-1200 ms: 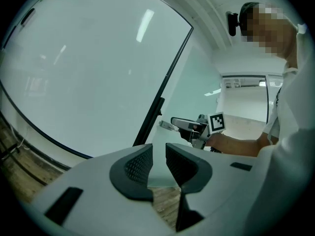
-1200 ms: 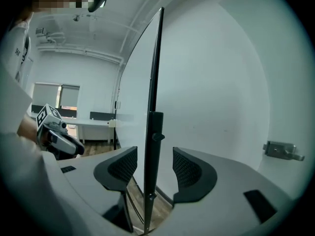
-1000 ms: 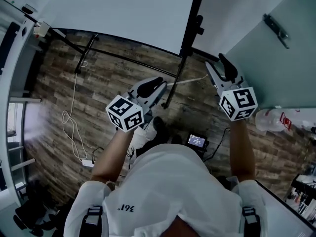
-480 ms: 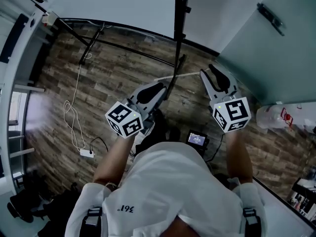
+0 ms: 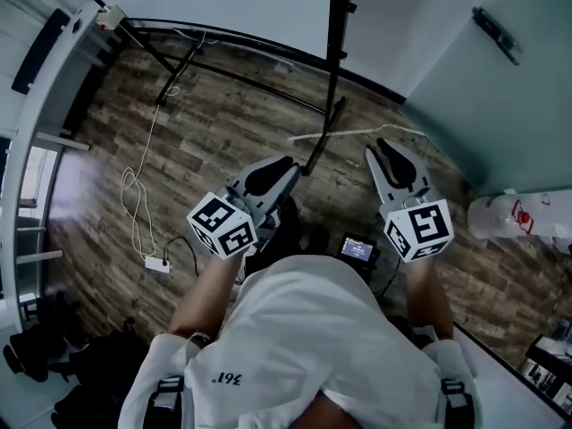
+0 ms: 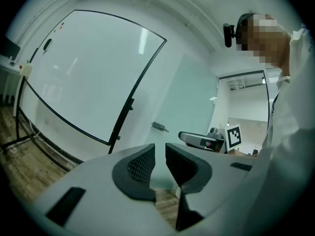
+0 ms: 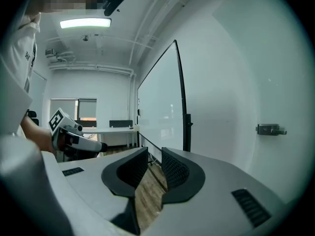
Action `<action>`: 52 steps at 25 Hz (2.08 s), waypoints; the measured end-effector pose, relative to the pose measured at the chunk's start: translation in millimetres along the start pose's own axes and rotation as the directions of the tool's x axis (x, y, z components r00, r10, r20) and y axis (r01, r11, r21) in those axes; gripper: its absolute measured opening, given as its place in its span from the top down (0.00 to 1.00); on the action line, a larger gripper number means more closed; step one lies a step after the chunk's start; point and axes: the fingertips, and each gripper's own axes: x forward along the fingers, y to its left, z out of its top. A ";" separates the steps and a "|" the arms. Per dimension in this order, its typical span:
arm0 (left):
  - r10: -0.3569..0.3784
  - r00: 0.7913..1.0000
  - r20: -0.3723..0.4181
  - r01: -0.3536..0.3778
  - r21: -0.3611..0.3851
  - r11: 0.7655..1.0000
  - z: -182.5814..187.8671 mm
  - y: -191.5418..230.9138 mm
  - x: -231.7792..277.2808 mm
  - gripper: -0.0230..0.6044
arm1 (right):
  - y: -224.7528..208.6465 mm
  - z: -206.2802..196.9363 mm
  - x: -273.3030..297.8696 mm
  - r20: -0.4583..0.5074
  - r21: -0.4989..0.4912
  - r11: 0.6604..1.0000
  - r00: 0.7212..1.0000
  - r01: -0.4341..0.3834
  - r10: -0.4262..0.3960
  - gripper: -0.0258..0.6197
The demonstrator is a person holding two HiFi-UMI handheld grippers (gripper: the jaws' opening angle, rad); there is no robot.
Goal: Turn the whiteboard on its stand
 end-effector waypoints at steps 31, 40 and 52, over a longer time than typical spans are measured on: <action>-0.147 0.986 -0.083 0.145 -0.027 0.989 5.1 43.9 -89.0 0.85 | 99.5 -7.1 22.9 -0.077 0.071 0.987 0.988 0.143 -0.137 0.88; -0.168 0.982 -0.086 0.167 -0.022 0.986 6.8 31.8 -84.2 0.85 | 92.9 -1.9 13.2 -0.061 0.072 0.985 0.986 0.159 -0.155 0.92; -0.201 0.974 -0.102 0.199 -0.026 0.980 4.1 15.8 -69.1 0.85 | 89.8 4.7 5.4 -0.035 0.071 0.984 0.986 0.164 -0.162 0.92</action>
